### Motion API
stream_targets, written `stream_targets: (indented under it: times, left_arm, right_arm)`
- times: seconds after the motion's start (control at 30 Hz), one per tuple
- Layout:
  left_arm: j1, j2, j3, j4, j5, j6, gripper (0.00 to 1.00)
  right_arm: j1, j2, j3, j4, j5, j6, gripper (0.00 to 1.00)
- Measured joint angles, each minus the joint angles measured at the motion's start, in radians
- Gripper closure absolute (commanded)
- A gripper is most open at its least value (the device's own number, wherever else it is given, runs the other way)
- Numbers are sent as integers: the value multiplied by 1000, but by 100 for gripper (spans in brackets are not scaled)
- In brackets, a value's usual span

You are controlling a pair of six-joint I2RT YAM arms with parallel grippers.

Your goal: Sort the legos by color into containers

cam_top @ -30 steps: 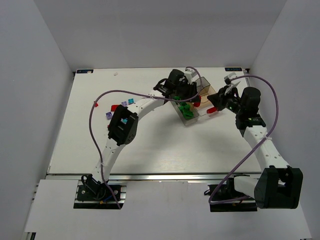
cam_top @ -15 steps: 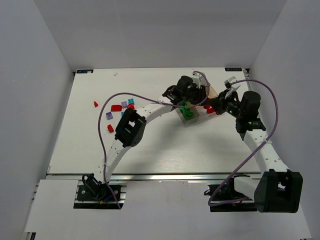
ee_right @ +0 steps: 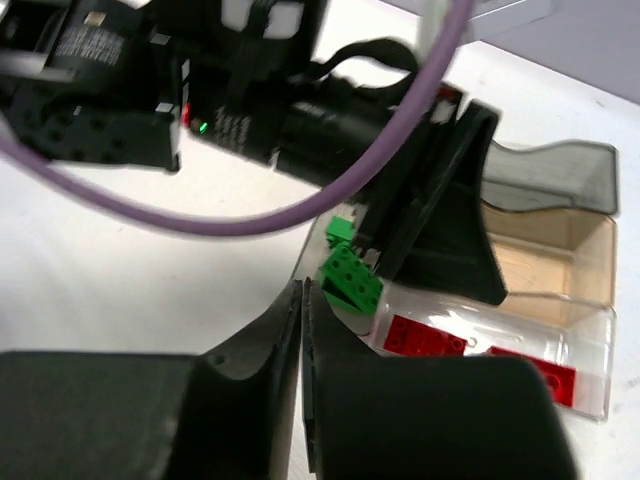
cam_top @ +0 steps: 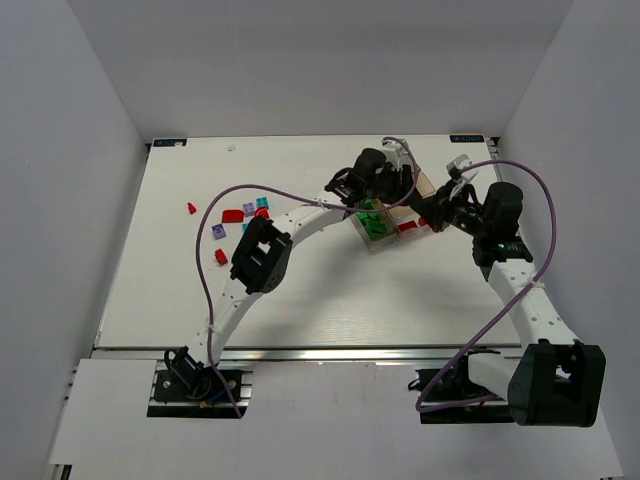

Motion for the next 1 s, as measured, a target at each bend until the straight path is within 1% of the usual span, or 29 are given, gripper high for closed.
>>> stream_targets:
  times: [0.07, 0.1, 0.13, 0.17, 0.2, 0.27, 0.3, 0.37, 0.4, 0.43, 0.47, 0.53, 0.6, 0.67, 0.7, 0.8, 0.87, 1.0]
  left_arm:
    - [5, -23, -7, -8, -20, -5, 64]
    - [8, -45, -23, -12, -34, -6, 78]
    - [15, -80, -52, -21, -50, -7, 84]
    - [25, -128, -92, -32, -70, -1, 88]
    - [39, -190, -147, -43, -93, 2, 91]
    - [79, -348, -284, -74, -132, 9, 92]
    - [107, -433, -356, -83, -154, 10, 91]
    - [171, -610, -494, -108, -201, 13, 72]
    - [208, -705, -558, -125, -233, 11, 61]
    - [243, -786, -617, -137, -268, 9, 44]
    - [282, -873, -679, -158, -304, 8, 38]
    - [340, -1039, -801, -203, -372, -11, 28]
    - [358, -1179, -911, -259, -425, -32, 25]
    - [357, -1288, -1006, -318, -459, -58, 25]
    - [357, -1316, -1033, -352, -472, -74, 25]
    - [356, -1435, -1160, -447, -509, -134, 25]
    - [356, -1495, -1221, -500, -530, -179, 25]
    - [356, -1628, -1299, -596, -566, -272, 25]
  right_arm:
    - [0, 0, 0, -2, -50, -27, 80]
    - [0, 0, 1, -4, -88, -47, 74]
    - [1, 0, 5, -15, -124, -68, 67]
    - [2, 2, 15, -33, -161, -98, 62]
    - [3, 8, 32, -58, -200, -132, 53]
    - [16, 46, 92, -126, -261, -196, 42]
    - [26, 80, 140, -171, -285, -235, 33]
    - [55, 158, 236, -262, -314, -308, 25]
    - [72, 197, 280, -307, -317, -340, 20]
    - [96, 241, 325, -349, -314, -370, 19]
    - [124, 282, 365, -388, -306, -397, 19]
    - [186, 359, 430, -452, -267, -435, 21]
    - [265, 443, 494, -510, -205, -447, 26]
    - [344, 540, 571, -555, -140, -439, 31]
    - [384, 588, 613, -579, -103, -427, 31]
    - [499, 752, 757, -607, 13, -365, 30]
    - [556, 850, 849, -620, 82, -308, 26]
    - [643, 1011, 1004, -623, 225, -183, 22]
